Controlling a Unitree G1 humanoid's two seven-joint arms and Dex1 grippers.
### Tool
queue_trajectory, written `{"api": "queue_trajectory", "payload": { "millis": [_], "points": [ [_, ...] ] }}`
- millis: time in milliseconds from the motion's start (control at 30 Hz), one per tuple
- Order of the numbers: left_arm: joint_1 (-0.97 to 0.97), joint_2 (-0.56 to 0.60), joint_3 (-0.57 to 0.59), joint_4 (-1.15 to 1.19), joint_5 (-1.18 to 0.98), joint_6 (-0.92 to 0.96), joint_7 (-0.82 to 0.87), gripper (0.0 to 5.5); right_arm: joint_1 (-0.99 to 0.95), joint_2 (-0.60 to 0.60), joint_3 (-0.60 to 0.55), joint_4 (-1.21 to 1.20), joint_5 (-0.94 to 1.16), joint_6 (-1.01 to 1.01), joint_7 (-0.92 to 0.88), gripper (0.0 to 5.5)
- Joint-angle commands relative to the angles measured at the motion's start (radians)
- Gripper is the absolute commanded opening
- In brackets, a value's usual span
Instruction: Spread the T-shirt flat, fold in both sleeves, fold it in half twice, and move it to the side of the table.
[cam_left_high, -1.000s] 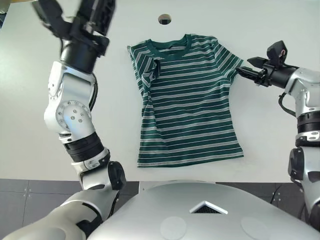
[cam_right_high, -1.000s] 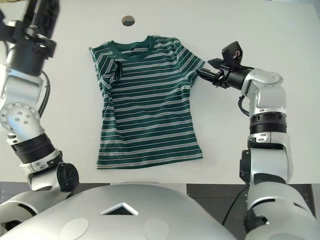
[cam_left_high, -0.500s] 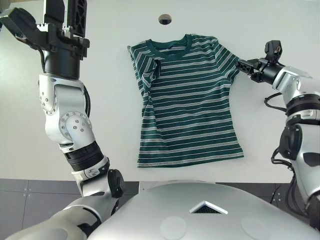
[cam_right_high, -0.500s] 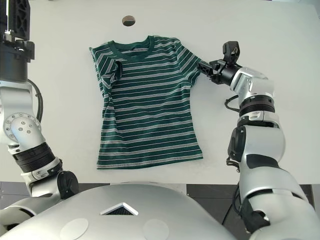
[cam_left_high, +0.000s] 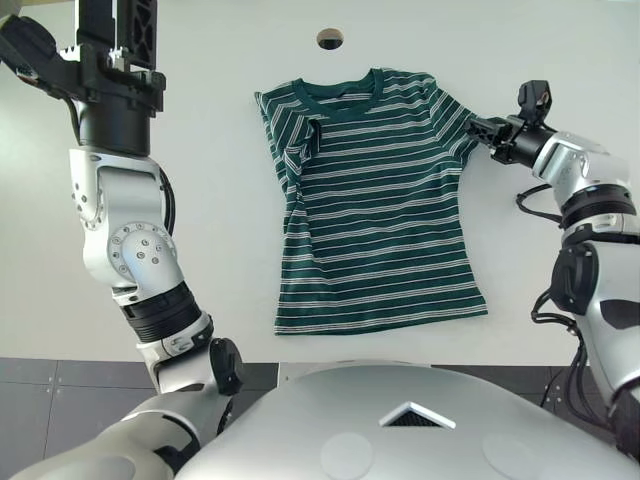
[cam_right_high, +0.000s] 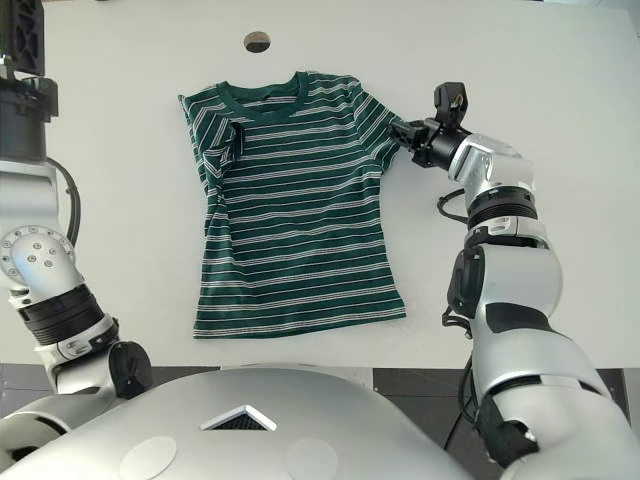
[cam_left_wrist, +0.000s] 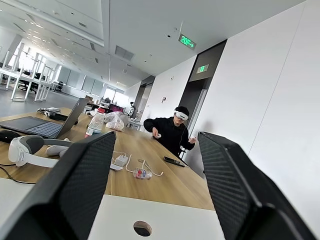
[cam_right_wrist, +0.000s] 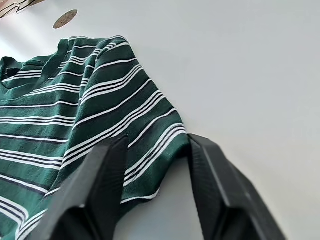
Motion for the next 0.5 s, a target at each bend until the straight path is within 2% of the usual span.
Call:
{"api": "queue_trajectory", "payload": {
  "millis": [33,200,267,500],
  "points": [
    [-0.008,0.010,-0.005,0.013,-0.007,0.005,0.011,3.08,0.012,0.014,0.007,0.022,-0.022,0.019,-0.003,1.34],
    [-0.004,0.013,0.002,0.018,-0.020,0.004,0.009,3.08,0.013,0.015,0.005,0.014,-0.023,0.022,0.005,0.36],
    [-0.002,0.013,0.004,0.028,-0.022,0.001,0.008,3.08,0.012,0.015,0.006,0.011,-0.025,0.025,0.008,0.13],
    [-0.003,0.005,0.015,0.047,-0.032,-0.017,0.008,3.08,0.013,0.004,0.015,-0.079,-0.015,0.066,0.078,0.13]
  ]
}}
